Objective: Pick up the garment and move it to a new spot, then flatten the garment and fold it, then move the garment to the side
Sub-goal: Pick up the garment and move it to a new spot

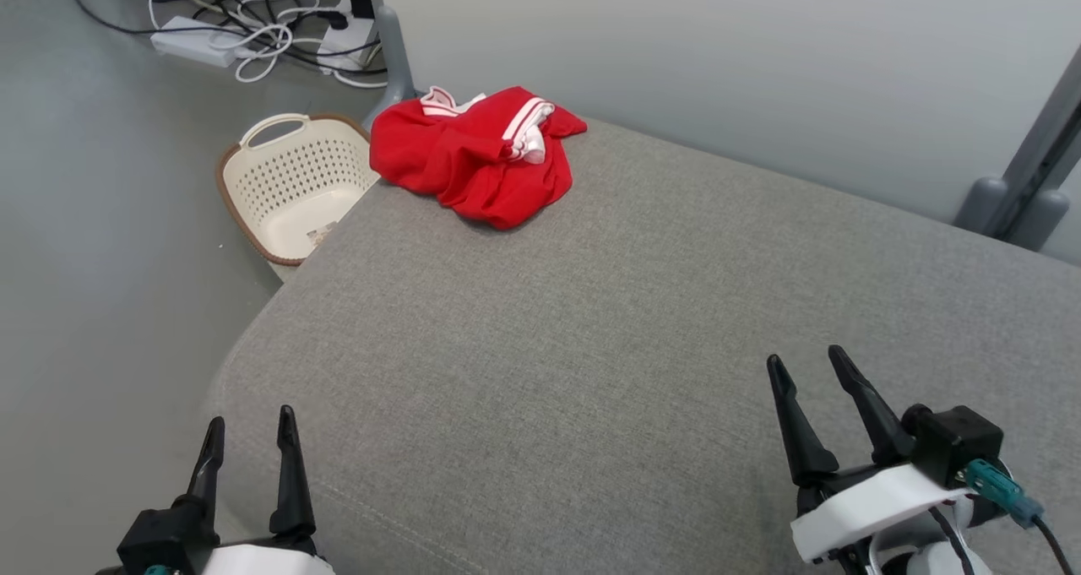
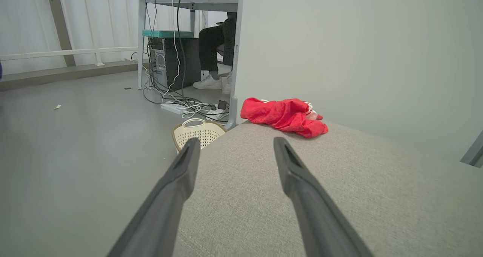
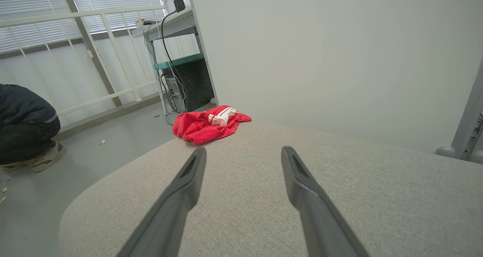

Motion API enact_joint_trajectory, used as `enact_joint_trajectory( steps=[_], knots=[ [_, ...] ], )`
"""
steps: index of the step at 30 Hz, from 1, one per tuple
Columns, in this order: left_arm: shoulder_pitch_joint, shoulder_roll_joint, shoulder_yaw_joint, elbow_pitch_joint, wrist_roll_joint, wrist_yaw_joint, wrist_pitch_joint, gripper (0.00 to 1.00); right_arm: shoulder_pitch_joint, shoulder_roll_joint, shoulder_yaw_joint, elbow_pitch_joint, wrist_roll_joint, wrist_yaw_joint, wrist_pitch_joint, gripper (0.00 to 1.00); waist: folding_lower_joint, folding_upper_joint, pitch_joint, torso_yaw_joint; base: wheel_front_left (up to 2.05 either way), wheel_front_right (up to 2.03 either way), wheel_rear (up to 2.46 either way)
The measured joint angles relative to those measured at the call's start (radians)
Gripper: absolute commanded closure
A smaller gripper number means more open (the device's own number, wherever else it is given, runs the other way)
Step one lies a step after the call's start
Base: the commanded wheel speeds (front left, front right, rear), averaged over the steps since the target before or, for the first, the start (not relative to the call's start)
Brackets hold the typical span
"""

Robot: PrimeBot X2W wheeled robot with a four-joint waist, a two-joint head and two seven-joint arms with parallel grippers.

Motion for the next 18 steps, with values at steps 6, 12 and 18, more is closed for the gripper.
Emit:
enact_joint_trajectory(
  steps=[6, 12, 18],
  knots=[
    [0.037, -0.015, 0.025, -0.064, -0.003, 0.022, -0.002, 0.0, -0.049, 0.0, 0.039, 0.026, -0.007, 0.0, 0.008, 0.0, 0.0, 0.0, 0.042, 0.026, -0.16, -0.16, -0.16],
    [0.061, -0.032, 0.006, -0.086, 0.007, 0.031, -0.002, 0.0, -0.055, 0.0, 0.024, 0.034, -0.019, 0.0, 0.007, 0.0, 0.0, 0.0, 0.063, 0.032, -0.18, -0.18, -0.18],
    [0.0, -0.033, -0.003, -0.072, 0.005, 0.026, -0.002, 0.0, -0.064, 0.0, -0.015, -0.019, -0.063, 0.0, 0.031, 0.0, 0.0, 0.0, 0.115, 0.034, -0.02, -0.02, -0.02]
  ],
)
